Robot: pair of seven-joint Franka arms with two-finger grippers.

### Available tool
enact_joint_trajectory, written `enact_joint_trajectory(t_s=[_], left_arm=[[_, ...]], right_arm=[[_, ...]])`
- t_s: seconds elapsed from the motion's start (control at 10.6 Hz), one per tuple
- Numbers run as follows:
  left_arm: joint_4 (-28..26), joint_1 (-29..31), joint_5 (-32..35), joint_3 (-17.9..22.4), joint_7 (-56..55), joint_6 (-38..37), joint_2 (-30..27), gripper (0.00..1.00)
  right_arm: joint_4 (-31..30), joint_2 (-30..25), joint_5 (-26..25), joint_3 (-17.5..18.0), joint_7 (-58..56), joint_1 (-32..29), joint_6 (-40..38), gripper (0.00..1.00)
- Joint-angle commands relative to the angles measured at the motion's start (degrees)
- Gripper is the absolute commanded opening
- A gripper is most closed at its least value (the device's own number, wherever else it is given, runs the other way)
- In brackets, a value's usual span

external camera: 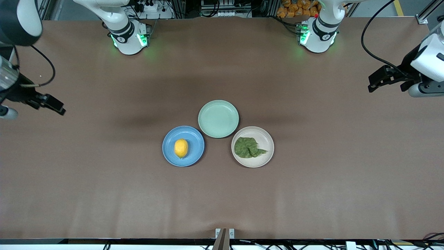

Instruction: Place lemon and lettuce in plates

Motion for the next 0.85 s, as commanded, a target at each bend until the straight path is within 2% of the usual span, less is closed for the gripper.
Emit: enact_joint_trajectory(t_s=[0.0,0.47,0.75], left_arm=[[1.86,0.55,-1.44,0.17,1.49,-1.16,0.27,1.0],[1.86,0.9,-1.53,0.17,2.36,-1.16,-0.17,1.0],[1.86,0.9,-1.44,0.17,2.28,-1.16,-0.26,1.0]], right_arm=[[6.44,0.19,-2.15,1.33,-0.3,-0.55,-6.34,1.0],[14.8,0.55,-2.06,0.8,0.14,0.85,-17.6,1.0],[15.87,0.55,0.12,0.8,1.1,1.82,-18.5,1.0]])
